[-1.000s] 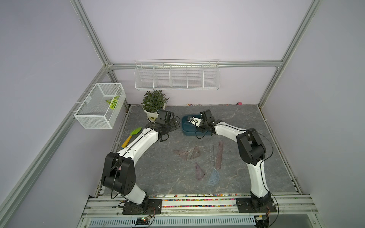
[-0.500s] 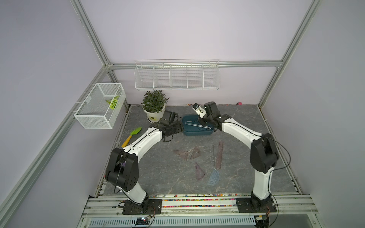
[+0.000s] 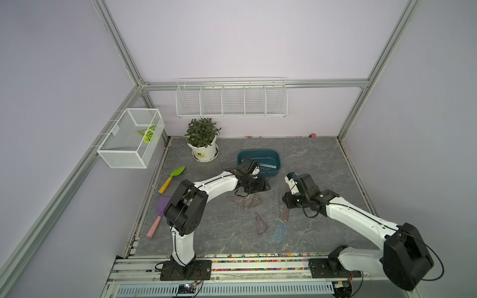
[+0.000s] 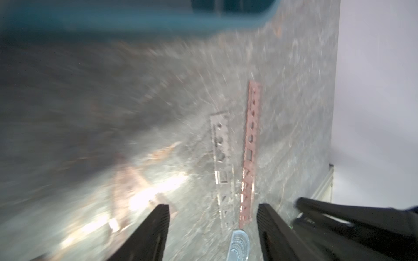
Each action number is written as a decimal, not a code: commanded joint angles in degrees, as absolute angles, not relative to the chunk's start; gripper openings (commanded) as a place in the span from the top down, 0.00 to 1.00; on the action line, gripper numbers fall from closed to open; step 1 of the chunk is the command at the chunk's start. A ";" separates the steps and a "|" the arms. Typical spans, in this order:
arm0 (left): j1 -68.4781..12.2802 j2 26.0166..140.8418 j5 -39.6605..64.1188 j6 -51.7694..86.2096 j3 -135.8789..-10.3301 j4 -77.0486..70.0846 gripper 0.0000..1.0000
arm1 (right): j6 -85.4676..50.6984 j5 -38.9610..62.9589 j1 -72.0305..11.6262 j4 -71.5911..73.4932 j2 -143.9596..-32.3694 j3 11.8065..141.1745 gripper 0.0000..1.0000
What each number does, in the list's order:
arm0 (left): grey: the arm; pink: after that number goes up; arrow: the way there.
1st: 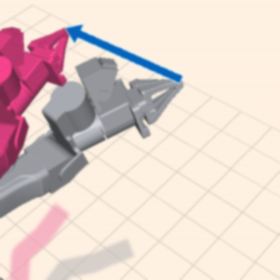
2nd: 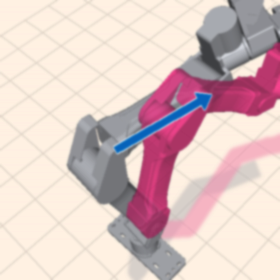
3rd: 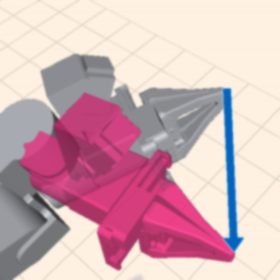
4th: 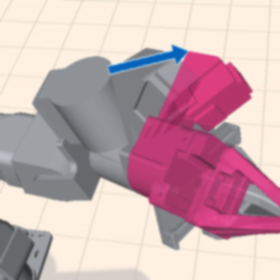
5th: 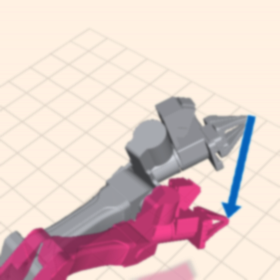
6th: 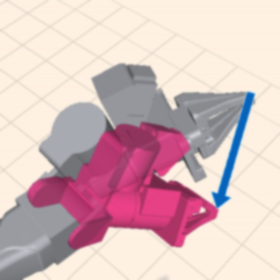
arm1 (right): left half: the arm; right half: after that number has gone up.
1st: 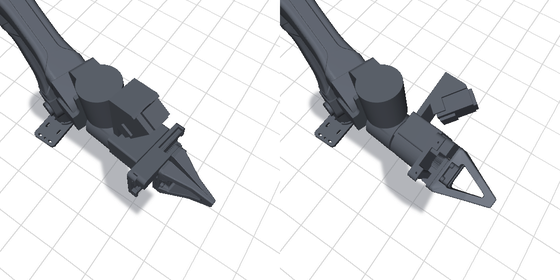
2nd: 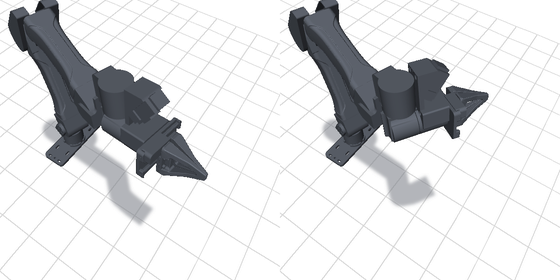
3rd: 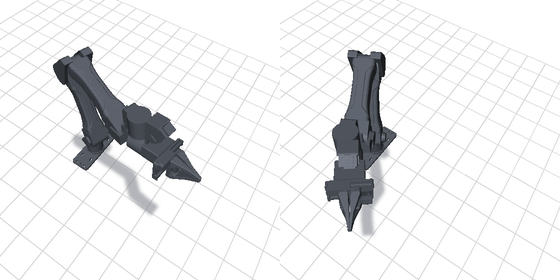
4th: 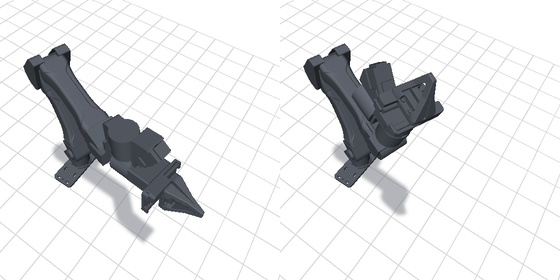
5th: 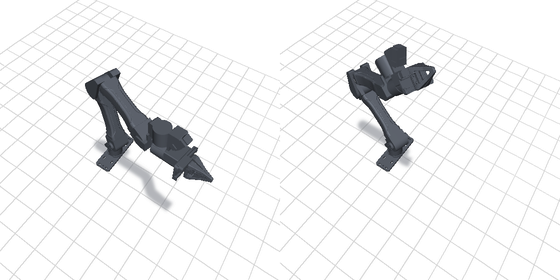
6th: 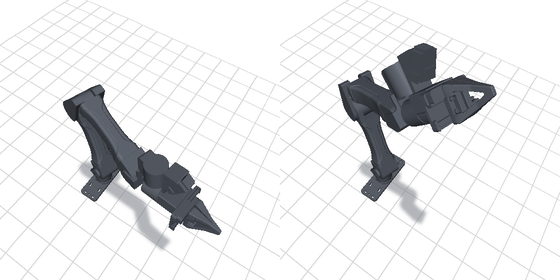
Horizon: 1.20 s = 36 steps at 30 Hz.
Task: Put the scattered rulers into the storage box
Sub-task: Pick up the ruler from the center of the board.
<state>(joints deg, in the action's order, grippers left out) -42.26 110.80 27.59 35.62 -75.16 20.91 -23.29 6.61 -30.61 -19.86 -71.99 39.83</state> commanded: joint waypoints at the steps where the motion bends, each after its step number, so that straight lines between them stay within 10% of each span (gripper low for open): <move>1: -43.11 113.54 34.48 35.88 -78.92 20.25 0.36 | -27.42 10.74 -30.52 -11.93 -70.12 37.24 0.81; 7: -43.26 116.98 37.40 36.09 -79.89 21.15 0.54 | -28.32 12.85 -29.87 -4.98 -73.09 34.10 0.97; 36: -43.19 124.95 36.71 35.91 -84.41 24.64 0.52 | -27.30 13.54 -26.65 1.23 -86.72 35.07 0.97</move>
<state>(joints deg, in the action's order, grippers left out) -43.18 122.80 36.56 36.38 -83.57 23.44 -27.16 13.41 -26.96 0.43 -86.11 35.14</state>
